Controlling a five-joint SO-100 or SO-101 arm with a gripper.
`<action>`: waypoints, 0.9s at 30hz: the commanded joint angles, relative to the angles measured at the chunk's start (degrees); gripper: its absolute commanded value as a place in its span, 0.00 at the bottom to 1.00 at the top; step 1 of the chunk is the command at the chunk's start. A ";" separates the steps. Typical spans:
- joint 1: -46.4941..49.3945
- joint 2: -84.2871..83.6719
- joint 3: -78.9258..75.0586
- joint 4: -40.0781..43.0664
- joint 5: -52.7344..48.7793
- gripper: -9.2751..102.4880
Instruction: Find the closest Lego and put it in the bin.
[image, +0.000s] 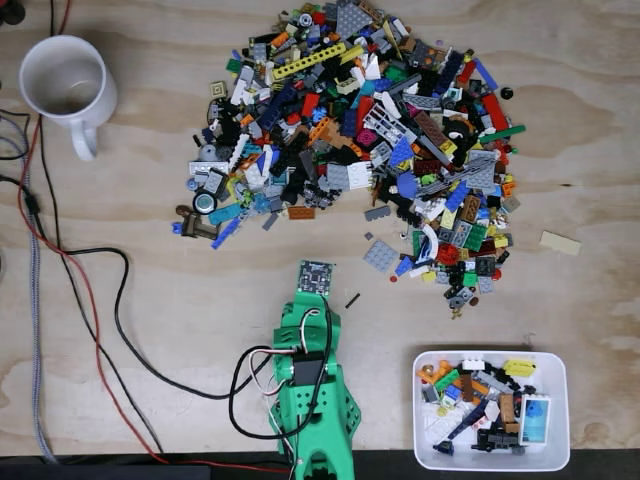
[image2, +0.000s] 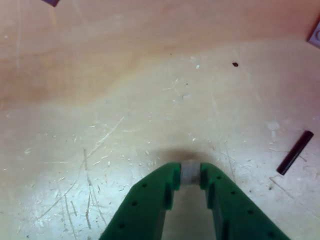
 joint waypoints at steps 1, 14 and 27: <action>-0.44 0.18 -0.62 -1.23 0.00 0.08; 0.53 0.18 -0.62 -1.41 -0.35 0.08; 1.14 0.18 -0.62 -1.41 0.26 0.08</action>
